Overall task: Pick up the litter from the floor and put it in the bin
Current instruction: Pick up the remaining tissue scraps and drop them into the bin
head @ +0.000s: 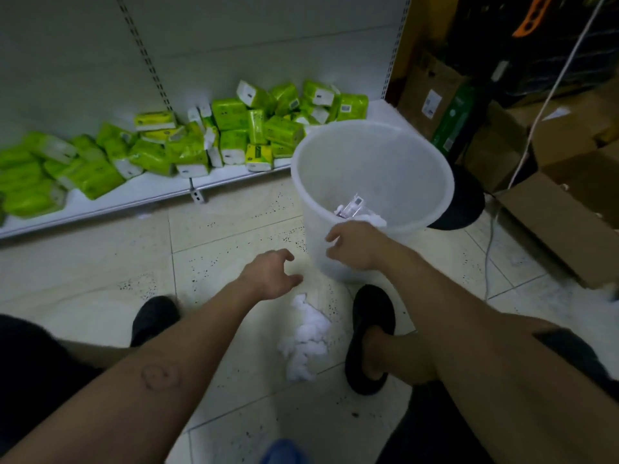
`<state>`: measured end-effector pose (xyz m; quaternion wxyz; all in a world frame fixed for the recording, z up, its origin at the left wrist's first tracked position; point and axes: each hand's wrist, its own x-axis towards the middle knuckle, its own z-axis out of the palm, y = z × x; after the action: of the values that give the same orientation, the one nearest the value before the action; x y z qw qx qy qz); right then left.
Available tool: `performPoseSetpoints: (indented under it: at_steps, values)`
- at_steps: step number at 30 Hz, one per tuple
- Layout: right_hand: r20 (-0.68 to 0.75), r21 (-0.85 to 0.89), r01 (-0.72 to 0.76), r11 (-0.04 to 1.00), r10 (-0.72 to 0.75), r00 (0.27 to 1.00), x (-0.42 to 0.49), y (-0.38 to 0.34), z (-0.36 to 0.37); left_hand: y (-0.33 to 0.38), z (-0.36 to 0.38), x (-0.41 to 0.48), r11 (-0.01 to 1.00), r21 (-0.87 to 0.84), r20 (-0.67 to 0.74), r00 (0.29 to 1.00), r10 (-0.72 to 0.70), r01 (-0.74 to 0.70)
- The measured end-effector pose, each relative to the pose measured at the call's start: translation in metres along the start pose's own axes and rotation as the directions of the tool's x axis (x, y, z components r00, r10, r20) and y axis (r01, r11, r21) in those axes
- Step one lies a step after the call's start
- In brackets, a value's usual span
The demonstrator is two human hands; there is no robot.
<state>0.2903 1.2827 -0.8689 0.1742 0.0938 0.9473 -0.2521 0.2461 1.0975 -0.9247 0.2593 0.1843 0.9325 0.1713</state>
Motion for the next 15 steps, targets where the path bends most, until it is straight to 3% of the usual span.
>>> performPoseSetpoints:
  at_steps: [2, 4, 6, 8, 10, 15]
  values:
    - [0.101, -0.093, 0.047, 0.995, -0.037, 0.994, -0.01, -0.008, 0.033, -0.016, 0.018, -0.009, 0.999, -0.043, 0.052, 0.998, -0.029, 0.031]
    - [0.288, -0.235, 0.1, 0.967, -0.029, 0.957, -0.019, -0.014, 0.069, -0.037, 0.04, -0.019, 0.993, -0.097, 0.092, 0.994, -0.053, 0.062]
    - [0.481, -0.35, 0.135, 0.927, 0.054, 0.875, -0.025, -0.013, 0.101, -0.061, 0.065, -0.031, 0.984, -0.136, 0.122, 0.988, -0.097, 0.113]
    - [0.586, -0.415, 0.112, 0.903, 0.171, 0.792, -0.022, -0.006, 0.122, -0.088, 0.093, -0.047, 0.972, -0.127, 0.17, 0.97, -0.176, 0.198]
    - [0.622, -0.386, 0.033, 0.922, 0.234, 0.747, -0.014, 0.005, 0.133, -0.113, 0.123, -0.063, 0.947, -0.109, 0.249, 0.931, -0.268, 0.302]
    - [0.588, -0.206, -0.12, 0.971, 0.221, 0.778, 0.0, 0.03, 0.185, -0.138, 0.173, -0.069, 0.931, -0.063, 0.426, 0.853, -0.3, 0.359]
